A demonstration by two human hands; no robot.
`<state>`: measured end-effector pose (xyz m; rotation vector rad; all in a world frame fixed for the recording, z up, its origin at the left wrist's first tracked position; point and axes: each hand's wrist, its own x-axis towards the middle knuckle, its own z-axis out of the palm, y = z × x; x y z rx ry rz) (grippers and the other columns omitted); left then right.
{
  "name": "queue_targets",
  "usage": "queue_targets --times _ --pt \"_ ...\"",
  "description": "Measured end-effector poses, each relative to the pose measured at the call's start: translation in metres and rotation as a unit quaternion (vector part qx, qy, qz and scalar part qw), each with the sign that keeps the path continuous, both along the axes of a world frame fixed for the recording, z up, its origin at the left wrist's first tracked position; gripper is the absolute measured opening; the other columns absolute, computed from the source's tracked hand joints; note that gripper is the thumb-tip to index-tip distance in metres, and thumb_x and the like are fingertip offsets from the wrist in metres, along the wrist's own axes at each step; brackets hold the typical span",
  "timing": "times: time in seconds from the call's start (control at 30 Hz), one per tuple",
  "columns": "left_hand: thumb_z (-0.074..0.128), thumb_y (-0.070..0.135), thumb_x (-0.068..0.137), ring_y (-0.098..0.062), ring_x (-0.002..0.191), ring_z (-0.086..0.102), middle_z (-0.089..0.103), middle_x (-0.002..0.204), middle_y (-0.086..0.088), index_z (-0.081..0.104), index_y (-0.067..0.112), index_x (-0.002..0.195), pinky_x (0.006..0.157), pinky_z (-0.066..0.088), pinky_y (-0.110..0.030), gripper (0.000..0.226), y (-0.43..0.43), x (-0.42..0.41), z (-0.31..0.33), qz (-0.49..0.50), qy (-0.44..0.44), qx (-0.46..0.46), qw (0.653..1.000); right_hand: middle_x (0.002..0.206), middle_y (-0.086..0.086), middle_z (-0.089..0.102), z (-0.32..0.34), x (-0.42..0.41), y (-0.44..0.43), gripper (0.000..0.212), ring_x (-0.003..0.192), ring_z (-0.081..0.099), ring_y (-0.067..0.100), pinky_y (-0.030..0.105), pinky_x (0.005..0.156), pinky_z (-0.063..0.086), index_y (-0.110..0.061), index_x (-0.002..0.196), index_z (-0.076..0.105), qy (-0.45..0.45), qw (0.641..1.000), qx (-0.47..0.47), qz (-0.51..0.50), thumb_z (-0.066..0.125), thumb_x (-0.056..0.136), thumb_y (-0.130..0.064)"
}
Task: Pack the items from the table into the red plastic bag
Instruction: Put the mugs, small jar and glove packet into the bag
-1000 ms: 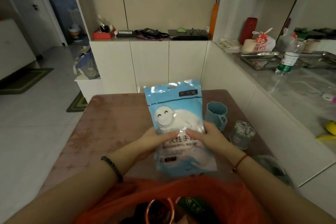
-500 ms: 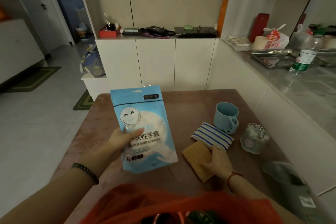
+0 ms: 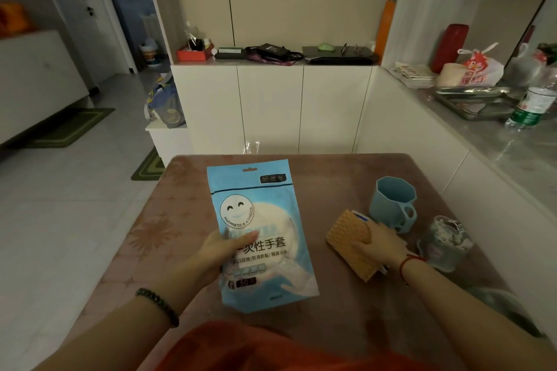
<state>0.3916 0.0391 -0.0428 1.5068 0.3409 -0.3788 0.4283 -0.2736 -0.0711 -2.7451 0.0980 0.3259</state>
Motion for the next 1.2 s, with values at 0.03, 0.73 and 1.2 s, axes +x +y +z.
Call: queue_targets --times 0.03,0.73,1.2 --pt "0.072 0.011 0.075 -0.024 0.074 0.073 0.072 0.099 -0.021 0.062 -0.001 0.105 0.062 0.061 -0.033 0.034 -0.001 -0.001 0.001 -0.004 -0.002 -0.004 1.0 0.128 0.007 0.055 -0.007 0.002 -0.002 0.06 0.113 0.054 0.025 0.035 0.095 0.046 -0.022 0.134 0.041 0.008 1.0 0.015 -0.016 0.062 0.081 -0.039" --pt "0.062 0.013 0.084 -0.02 0.086 0.072 0.074 0.098 -0.008 0.064 0.012 0.102 0.079 0.059 -0.037 0.017 0.005 -0.1 0.165 -0.003 -0.144 -0.08 0.986 0.103 0.001 0.062 0.196 -0.123 0.047 0.047 0.086 0.062 0.015 0.026 0.07 0.055 -0.013 0.113 0.056 -0.206 0.812 0.532 -0.119 0.075 0.07 -0.018" --pt "0.065 0.023 0.066 -0.013 0.078 0.074 0.077 0.09 0.0 0.064 0.017 0.1 0.058 0.059 -0.029 0.034 0.049 -0.279 0.189 0.101 -0.233 -0.232 0.939 0.083 -0.01 0.074 0.217 -0.33 0.1 0.036 0.076 0.07 0.004 0.012 0.057 0.053 -0.03 0.092 0.063 -0.174 0.806 0.565 0.02 0.08 0.064 -0.016"
